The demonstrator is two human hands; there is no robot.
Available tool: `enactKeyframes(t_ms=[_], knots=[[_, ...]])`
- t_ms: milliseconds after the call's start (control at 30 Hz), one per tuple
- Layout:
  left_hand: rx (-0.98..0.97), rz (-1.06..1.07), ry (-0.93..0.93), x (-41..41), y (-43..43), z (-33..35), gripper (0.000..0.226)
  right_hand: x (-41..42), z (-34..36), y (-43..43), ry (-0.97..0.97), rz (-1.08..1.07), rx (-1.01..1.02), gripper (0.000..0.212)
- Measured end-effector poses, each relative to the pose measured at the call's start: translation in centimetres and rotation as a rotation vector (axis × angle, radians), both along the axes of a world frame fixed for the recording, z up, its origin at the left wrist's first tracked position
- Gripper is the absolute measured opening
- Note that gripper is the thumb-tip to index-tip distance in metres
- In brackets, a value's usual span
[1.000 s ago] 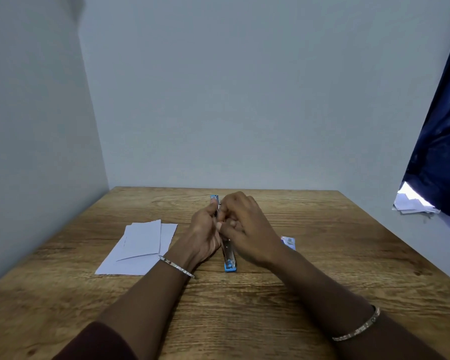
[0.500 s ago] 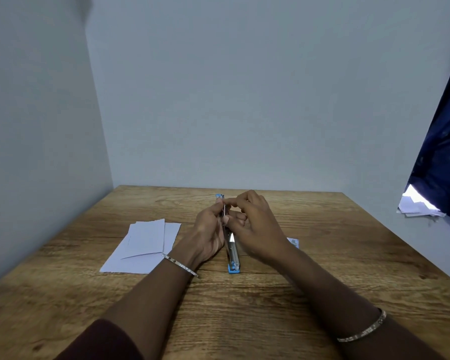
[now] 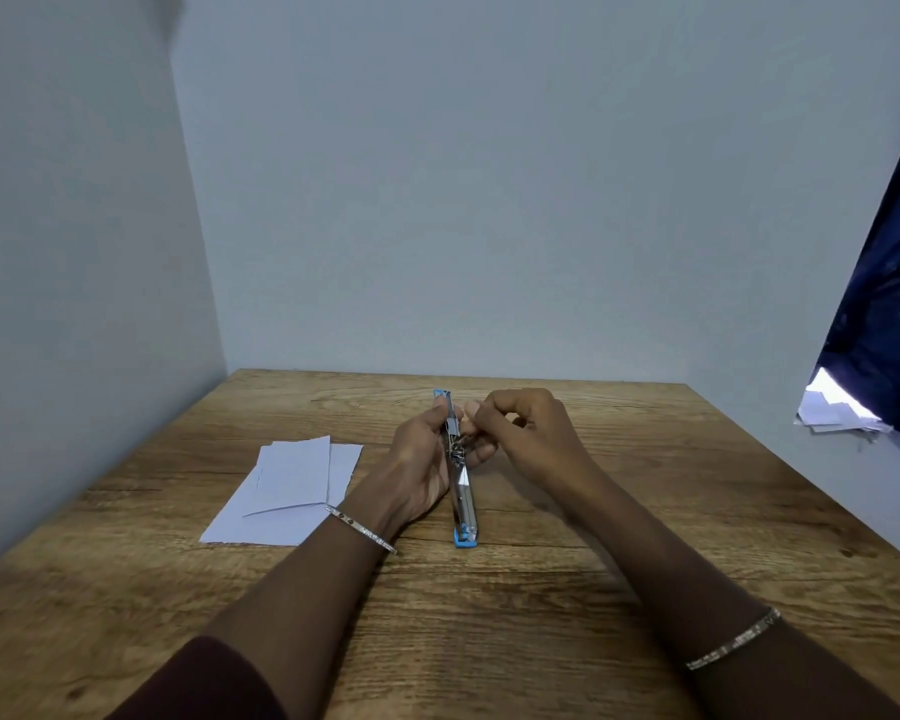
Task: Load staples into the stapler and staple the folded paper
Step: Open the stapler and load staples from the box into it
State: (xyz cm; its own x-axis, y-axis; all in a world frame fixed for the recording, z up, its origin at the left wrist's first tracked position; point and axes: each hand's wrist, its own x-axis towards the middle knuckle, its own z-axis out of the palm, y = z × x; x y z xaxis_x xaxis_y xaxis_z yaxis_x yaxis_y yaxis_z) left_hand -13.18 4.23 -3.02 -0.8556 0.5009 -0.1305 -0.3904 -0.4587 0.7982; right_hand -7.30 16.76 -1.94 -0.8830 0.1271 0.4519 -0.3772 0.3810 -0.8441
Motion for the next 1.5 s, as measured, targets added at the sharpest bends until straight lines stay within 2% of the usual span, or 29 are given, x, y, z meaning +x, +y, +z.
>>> enactKeyframes(t_ms=[133,233,367,533,667,733,833,1033,1300,1500], knots=[[-0.068,-0.066,0.066,0.0,0.0,0.0,0.046,0.0,0.3,0.5,-0.072,0.022,-0.143,0.015],[-0.099,-0.117,0.116,0.2,0.0,0.1,0.048,0.1,0.8,1.2,-0.127,0.033,-0.3,0.015],[-0.139,-0.172,0.183,0.3,0.1,0.2,0.051,0.1,0.7,1.5,-0.201,0.05,-0.343,0.015],[-0.149,-0.178,0.21,0.4,0.1,0.2,0.047,0.2,0.7,1.6,-0.244,0.062,-0.204,0.027],[-0.165,-0.195,0.23,0.5,0.1,0.2,0.047,0.3,1.1,1.8,-0.248,0.054,-0.09,0.025],[-0.172,-0.201,0.238,0.4,0.1,0.2,0.048,0.2,1.3,2.0,-0.225,0.001,0.039,0.022],[-0.196,-0.202,0.259,0.2,0.1,0.0,0.048,0.1,1.5,2.1,-0.153,-0.088,0.337,0.015],[-0.225,-0.193,0.297,0.1,0.4,-0.2,0.044,0.1,1.6,2.0,-0.046,-0.143,0.595,0.012],[-0.244,-0.193,0.307,0.0,0.5,-0.4,0.047,0.1,1.7,2.1,0.03,-0.082,0.608,0.007],[-0.207,-0.206,0.307,0.1,0.2,-0.4,0.049,-0.4,1.0,2.6,-0.052,0.022,0.426,0.011]])
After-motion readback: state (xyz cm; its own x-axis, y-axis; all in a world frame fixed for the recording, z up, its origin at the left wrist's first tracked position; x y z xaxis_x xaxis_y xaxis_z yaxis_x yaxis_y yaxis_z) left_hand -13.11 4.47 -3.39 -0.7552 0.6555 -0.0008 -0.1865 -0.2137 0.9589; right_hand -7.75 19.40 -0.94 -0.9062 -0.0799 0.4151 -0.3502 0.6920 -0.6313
